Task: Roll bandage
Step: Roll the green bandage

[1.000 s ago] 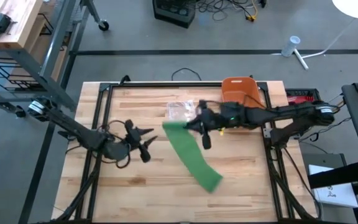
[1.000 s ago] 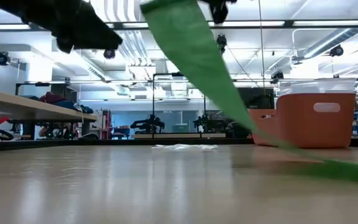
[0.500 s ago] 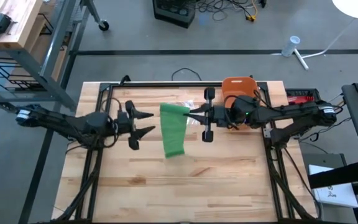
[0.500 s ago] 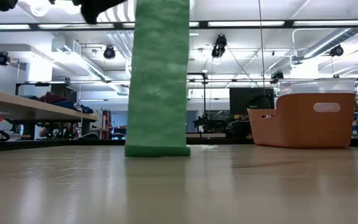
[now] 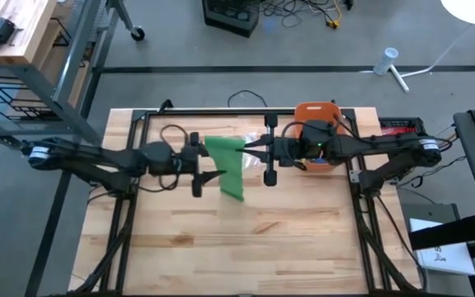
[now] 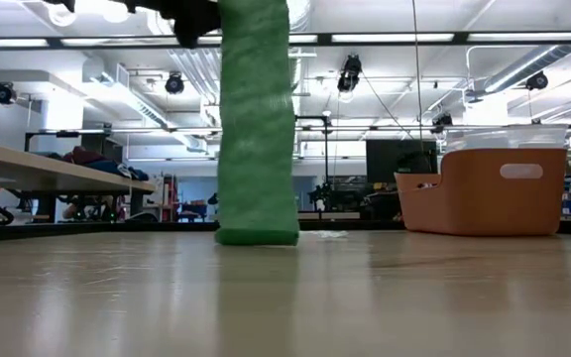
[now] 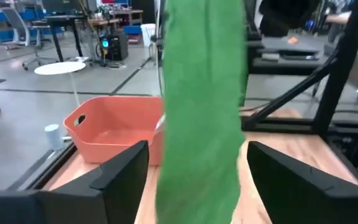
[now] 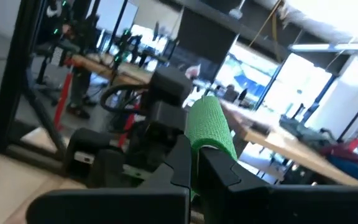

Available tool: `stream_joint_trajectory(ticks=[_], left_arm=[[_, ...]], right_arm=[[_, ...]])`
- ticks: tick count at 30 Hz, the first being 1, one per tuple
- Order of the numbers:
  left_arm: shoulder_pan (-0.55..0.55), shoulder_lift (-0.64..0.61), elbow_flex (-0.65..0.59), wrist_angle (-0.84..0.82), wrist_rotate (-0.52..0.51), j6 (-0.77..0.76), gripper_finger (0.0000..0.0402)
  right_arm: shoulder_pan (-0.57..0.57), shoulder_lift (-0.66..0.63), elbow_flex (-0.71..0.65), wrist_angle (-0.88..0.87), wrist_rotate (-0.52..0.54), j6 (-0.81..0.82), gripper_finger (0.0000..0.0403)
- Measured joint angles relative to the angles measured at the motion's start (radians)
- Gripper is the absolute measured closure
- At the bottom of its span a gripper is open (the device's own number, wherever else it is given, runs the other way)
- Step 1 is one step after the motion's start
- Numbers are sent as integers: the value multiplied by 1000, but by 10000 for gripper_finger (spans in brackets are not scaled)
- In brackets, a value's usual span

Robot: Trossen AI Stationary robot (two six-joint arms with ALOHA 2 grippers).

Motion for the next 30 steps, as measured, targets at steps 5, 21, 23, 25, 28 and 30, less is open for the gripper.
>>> stream_joint_trajectory(ticks=[5, 21, 23, 25, 28, 30], left_arm=[[4, 80, 36, 2, -29, 56, 191], [104, 142, 37, 25, -233, 209, 401], [150, 146, 35, 58, -232, 235, 401], [202, 146, 34, 72, -217, 259, 401], [285, 144, 36, 120, -143, 291, 401], [338, 142, 51, 125, -110, 309, 401]], right_arm=[[0, -3, 52, -112, -35, 25, 400], [1, -72, 68, -179, -220, 196, 400], [7, -75, 68, -197, -262, 222, 400], [16, -70, 68, -202, -308, 232, 401], [39, -59, 66, -215, -392, 239, 401], [52, -49, 66, -220, -418, 250, 401]])
